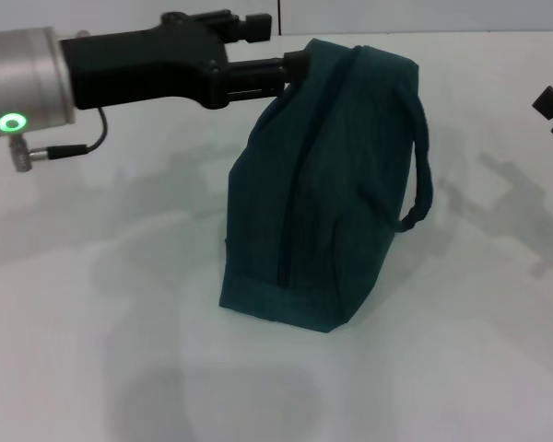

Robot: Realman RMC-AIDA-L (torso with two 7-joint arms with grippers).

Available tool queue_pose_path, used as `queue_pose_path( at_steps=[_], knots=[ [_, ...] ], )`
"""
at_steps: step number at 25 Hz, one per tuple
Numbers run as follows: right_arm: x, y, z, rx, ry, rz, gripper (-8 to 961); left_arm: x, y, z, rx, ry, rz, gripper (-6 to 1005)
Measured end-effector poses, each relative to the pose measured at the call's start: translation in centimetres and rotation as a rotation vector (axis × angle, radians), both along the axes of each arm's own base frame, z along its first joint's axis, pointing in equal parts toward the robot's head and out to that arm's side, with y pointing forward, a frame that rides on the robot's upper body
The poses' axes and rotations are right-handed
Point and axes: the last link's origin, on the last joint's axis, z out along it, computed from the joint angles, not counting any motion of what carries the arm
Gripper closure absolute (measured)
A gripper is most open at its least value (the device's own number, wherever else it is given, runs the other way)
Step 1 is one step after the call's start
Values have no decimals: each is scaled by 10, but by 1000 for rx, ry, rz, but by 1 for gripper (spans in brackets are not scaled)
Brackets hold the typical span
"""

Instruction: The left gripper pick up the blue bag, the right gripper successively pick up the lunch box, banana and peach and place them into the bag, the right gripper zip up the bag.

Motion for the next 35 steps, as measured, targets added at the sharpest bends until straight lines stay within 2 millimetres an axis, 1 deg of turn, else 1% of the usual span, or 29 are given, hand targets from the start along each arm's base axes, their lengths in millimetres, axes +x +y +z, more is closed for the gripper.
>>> queue_pose_path(
  at_steps=[3,4,6,8,11,15,19,20,22,25,26,27,28,31,35],
  knots=[
    [-3,-4,6,0,8,49,102,-8,-12,10,21,-43,-37,341],
    [-9,-10,13,-5,-1,128,103,-10,-15,13,22,-51,-49,317],
    [-15,-16,17,-27,-30,216,102,-21,-28,18,18,-54,-82,269],
    [-24,-25,18,-87,-84,343,102,-30,-38,19,5,-45,-105,249],
    [-29,-38,16,-181,-153,470,101,-52,-58,14,5,-11,-150,218],
    [-26,-53,5,-274,-237,536,102,-86,-80,1,26,46,-153,209],
    [-18,-68,-14,-323,-292,537,103,-113,-96,-17,-6,83,-114,208],
    [-15,-71,-19,-328,-302,521,103,-117,-98,-20,-13,89,-110,208],
    [-8,-76,-27,-335,-323,482,104,-130,-105,-31,-31,114,-96,208],
    [3,-79,-40,-328,-368,408,108,-147,-114,-42,-20,117,-66,208],
    [7,-79,-45,-322,-386,379,109,-153,-116,-44,-3,108,-50,208],
    [9,-79,-47,-319,-397,359,109,-153,-116,-44,-3,108,-50,208],
    [13,-78,-50,-314,-412,331,108,-161,-119,-45,33,96,-27,208],
    [17,-77,-54,-309,-427,291,108,-166,-120,-43,55,93,-14,208],
    [18,-75,-55,-311,-431,282,108,-168,-122,-41,70,98,-11,209]
  ],
)
